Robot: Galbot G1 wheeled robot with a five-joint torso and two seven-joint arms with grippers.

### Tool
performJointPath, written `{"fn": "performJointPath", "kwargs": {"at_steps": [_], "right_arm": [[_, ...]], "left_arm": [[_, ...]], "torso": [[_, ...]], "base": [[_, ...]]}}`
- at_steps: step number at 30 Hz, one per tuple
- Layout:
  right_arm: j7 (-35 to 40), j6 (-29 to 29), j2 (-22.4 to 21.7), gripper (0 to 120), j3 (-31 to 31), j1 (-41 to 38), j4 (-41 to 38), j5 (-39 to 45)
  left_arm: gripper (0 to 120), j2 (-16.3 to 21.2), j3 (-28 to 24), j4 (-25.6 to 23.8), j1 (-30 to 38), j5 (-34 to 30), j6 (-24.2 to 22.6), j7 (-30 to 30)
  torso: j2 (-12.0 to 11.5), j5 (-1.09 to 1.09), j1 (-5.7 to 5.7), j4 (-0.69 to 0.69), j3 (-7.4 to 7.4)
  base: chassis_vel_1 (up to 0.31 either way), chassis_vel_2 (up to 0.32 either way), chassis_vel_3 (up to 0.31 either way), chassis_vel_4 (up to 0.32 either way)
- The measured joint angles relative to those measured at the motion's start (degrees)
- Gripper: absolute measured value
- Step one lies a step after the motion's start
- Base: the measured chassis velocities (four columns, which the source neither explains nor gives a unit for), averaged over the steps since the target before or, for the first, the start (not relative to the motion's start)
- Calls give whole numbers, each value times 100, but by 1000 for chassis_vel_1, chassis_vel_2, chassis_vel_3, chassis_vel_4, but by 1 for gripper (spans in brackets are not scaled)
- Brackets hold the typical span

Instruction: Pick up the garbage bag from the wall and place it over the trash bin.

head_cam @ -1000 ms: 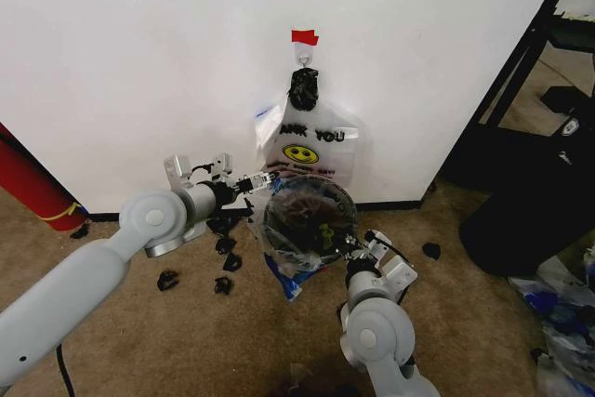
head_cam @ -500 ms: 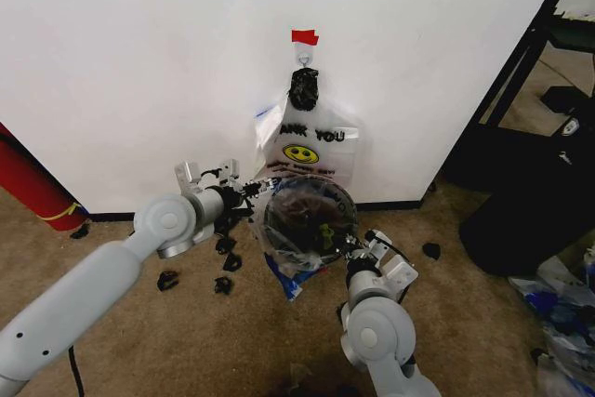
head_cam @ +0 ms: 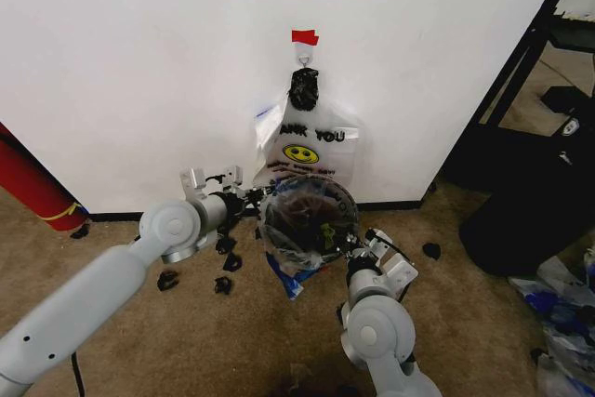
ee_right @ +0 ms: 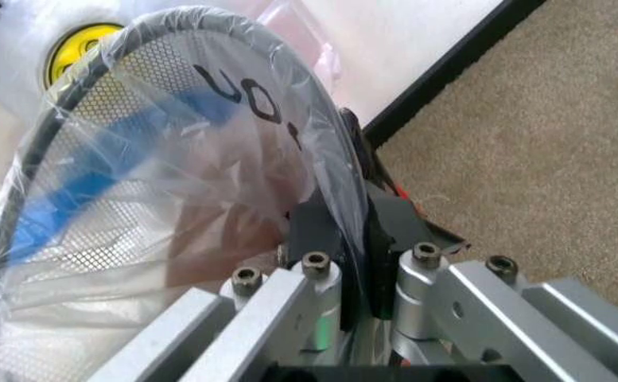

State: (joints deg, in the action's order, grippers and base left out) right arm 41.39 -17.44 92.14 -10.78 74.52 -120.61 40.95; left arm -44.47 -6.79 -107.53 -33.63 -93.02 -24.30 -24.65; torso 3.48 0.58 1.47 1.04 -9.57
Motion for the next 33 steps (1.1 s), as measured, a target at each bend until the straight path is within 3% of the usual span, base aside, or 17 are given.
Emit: {"fn": "performJointPath", "kwargs": {"at_steps": [33], "right_arm": [[67, -27, 0, 0, -12, -52, -80, 133]], "left_arm": [[0, -285, -230, 804, -51, 623, 163, 268]], "torso": [[0, 0, 0, 0, 0]], "base": [[0, 0, 0, 0]]}}
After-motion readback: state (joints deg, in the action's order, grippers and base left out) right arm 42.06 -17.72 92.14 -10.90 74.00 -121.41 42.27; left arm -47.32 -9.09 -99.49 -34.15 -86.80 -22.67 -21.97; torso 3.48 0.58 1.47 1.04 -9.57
